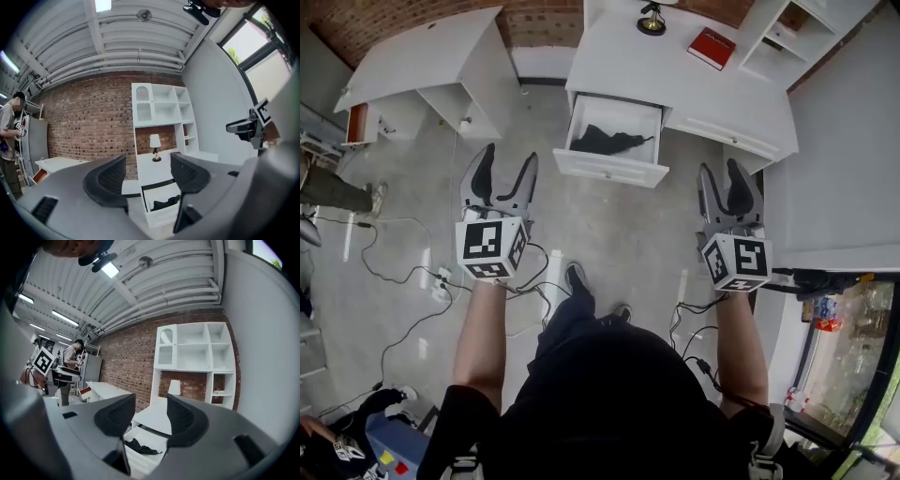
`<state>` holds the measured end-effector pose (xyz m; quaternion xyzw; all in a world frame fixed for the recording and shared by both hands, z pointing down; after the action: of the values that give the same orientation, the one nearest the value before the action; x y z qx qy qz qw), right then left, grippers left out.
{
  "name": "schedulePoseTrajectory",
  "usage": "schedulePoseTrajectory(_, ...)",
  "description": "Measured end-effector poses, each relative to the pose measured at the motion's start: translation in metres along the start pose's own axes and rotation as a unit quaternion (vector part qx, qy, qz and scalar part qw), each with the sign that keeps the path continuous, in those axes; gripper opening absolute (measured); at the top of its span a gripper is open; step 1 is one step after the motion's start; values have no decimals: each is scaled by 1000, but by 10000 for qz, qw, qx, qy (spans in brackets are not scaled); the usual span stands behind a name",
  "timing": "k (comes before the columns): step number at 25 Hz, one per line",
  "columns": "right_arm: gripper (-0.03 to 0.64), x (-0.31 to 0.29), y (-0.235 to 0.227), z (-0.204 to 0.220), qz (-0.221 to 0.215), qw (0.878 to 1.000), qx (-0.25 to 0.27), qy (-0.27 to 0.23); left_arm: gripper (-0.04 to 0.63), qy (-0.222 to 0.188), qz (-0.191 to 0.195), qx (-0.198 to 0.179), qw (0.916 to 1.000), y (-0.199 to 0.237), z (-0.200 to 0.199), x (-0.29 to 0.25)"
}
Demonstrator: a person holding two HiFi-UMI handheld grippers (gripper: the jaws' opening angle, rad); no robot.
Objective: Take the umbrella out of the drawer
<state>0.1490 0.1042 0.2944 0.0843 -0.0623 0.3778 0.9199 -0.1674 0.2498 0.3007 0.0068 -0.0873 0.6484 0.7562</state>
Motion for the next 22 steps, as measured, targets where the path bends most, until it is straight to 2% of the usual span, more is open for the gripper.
schedulePoseTrajectory(3,207,-27,9,3,33,9999,80,110,279,77,74,63,9999,30,15,-19)
schedulePoseTrajectory(9,209,-74,30,18,-46,9990,198,409,279,221,443,-350,9982,62,41,-51)
schedulePoseTrajectory(16,209,-106,44,39,34,9982,123,578,279,446,829,-44,9955,84,70,-81)
schedulePoseTrajectory(22,209,-127,27,67,70,9976,-53,691,279,656,1186,-58,9908,77,91,-115)
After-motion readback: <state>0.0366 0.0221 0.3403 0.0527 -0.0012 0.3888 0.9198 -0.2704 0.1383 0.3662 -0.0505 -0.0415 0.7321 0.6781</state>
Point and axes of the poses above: the fingertips, and each gripper's own axes: x backward along the fingers, y to its left, z out of its underside, the point moved 4 cm from there along x, backward along the fingers, and after that the axes turned 15 degrees about -y, right-handed, at the moved point
